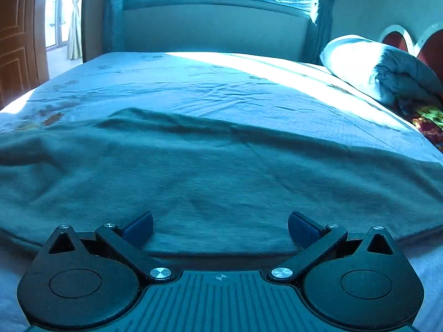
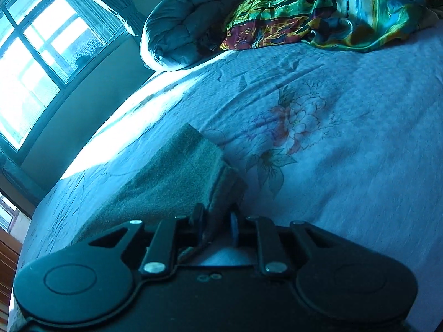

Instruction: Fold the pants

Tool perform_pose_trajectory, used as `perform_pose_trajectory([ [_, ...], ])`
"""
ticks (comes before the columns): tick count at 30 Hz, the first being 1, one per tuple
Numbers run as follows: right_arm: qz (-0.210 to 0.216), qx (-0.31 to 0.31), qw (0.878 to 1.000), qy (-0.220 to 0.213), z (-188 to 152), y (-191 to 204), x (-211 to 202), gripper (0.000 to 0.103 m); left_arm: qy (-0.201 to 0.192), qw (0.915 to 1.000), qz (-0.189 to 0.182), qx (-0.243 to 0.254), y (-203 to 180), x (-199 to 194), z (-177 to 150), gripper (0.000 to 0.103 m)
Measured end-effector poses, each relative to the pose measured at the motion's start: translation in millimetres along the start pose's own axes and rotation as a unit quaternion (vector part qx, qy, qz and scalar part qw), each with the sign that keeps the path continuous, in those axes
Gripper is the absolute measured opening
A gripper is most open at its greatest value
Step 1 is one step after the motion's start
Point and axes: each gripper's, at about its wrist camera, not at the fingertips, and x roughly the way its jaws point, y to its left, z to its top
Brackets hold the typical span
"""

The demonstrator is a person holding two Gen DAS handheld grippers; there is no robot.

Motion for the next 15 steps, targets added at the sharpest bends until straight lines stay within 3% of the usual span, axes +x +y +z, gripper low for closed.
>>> perform_pose_trajectory([
  [1, 0.002, 0.000, 1.000, -0.002, 1, 0, -1, 0.017, 0.002, 0.9998, 0.007, 0.016, -18, 2, -2, 0.103],
  [6, 0.007, 0.015, 1.000, -0.017, -3, -6, -6, 0.017, 0.012, 0.9991, -0.025, 0.031, -67, -5, -2, 0.103],
  [15, 0.017, 0.021, 0.999, -0.023, -4, -13, -2, 0.015, 0.027, 0.9977, -0.018, 0.059, -102, -6, -14, 0.103],
])
